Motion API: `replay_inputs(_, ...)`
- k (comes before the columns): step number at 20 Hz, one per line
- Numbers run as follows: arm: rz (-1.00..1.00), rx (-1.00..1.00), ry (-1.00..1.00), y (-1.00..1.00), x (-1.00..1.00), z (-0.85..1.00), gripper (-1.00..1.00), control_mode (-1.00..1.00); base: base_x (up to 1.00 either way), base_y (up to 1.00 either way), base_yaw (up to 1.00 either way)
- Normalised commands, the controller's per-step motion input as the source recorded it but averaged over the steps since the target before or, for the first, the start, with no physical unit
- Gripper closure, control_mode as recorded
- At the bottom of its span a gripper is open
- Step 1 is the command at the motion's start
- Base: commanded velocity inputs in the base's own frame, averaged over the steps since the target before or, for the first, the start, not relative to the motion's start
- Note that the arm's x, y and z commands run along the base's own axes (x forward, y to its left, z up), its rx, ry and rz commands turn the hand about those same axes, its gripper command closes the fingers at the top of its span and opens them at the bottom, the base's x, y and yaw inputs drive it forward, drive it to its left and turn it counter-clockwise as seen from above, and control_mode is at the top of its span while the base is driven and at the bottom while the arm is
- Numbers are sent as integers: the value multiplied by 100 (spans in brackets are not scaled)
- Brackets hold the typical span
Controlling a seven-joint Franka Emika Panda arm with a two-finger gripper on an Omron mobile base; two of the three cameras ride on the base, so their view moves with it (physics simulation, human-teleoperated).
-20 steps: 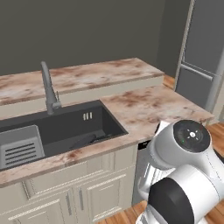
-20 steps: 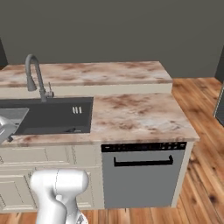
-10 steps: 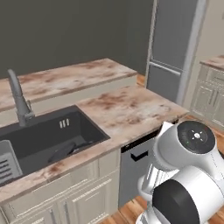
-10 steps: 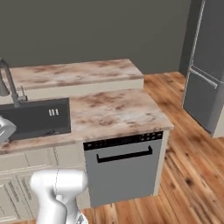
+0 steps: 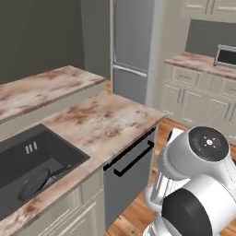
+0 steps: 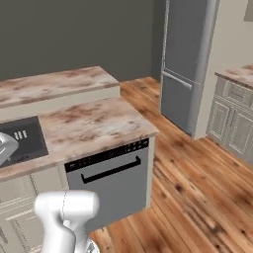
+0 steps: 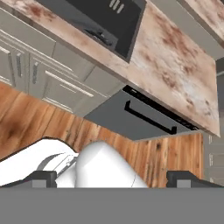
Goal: Move the pot and pan from the stove into the sink.
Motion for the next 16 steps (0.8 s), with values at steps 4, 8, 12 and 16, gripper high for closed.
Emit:
replay_inputs(4,0,0,0,0,0,0,-100,100,0,-2,-45)
replay_inputs(8,0,0,0,0,0,0,-100,100,0,-5,-43)
replay_inputs(12,0,0,0,0,0,0,-100,100,0,-4,-42)
replay_inputs(16,0,0,0,0,0,0,-100,100,0,0,-40)
